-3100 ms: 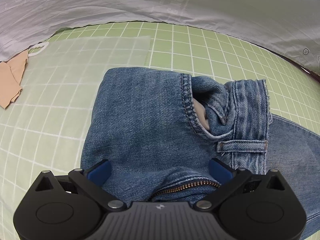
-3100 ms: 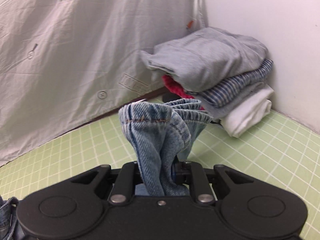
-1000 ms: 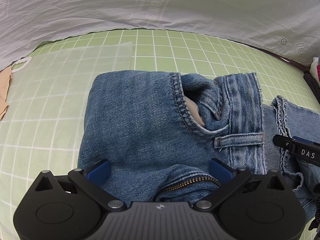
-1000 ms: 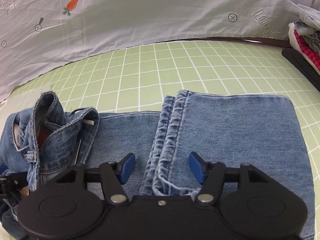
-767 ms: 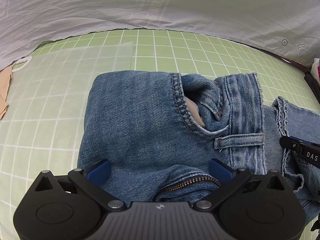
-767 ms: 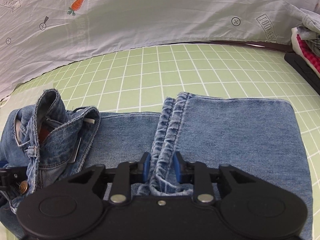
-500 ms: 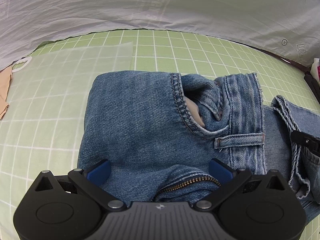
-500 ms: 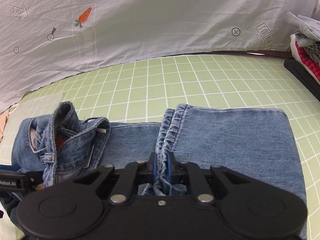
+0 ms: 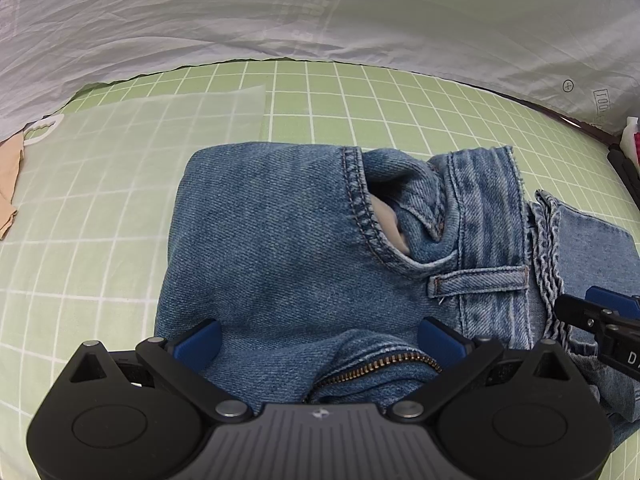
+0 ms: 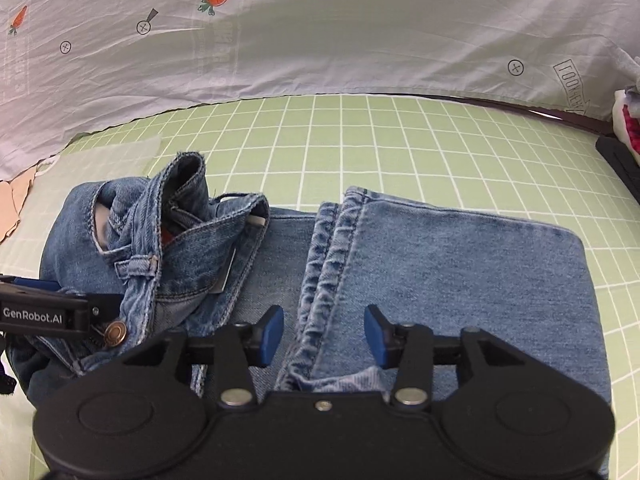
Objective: Fold clothes
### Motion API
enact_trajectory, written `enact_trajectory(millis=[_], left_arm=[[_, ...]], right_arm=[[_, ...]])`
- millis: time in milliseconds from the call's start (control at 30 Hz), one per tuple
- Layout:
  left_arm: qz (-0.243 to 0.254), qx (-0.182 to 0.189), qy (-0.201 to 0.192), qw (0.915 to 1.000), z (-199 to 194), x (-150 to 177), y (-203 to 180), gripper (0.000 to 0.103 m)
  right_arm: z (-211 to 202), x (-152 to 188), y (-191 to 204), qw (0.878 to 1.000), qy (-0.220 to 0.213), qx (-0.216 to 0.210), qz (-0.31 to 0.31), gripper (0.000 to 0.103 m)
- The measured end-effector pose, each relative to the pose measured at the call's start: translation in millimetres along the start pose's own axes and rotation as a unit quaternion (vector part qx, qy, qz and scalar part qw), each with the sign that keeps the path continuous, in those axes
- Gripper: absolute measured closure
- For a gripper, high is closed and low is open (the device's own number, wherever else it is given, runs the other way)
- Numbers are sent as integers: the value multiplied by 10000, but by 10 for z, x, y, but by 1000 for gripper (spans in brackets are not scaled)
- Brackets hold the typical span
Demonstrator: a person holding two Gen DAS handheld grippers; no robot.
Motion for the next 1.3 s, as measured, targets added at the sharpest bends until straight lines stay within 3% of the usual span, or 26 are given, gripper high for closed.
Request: enact_trajectory(millis=[400, 567, 933, 1300], left_arm=[[-2, 0, -6, 10000, 2, 0, -1, 0], [-4, 1, -8, 10000, 0, 3, 2, 0], [-22, 8, -17, 10000, -5, 5, 5, 0], [5, 7, 16, 10000, -33, 20, 9, 0]], right_arm=[[-145, -12, -122, 9996, -107, 243, 126, 44], [-208, -82, -144, 9993, -168, 252, 234, 33], [-298, -141, -155, 9987, -293, 342, 258, 25], [-344, -137, -290, 9962, -252, 768, 326, 17]])
Point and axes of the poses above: each gripper's, at about its wrist camera, not at the fingertips, and z roughly the way its jaws point, y to its left, x to its underside, the point moved 3 cm from there along z, roughly the way its jaws point, and after that the axes turned 14 degrees about -z, right-handed, at the moved point
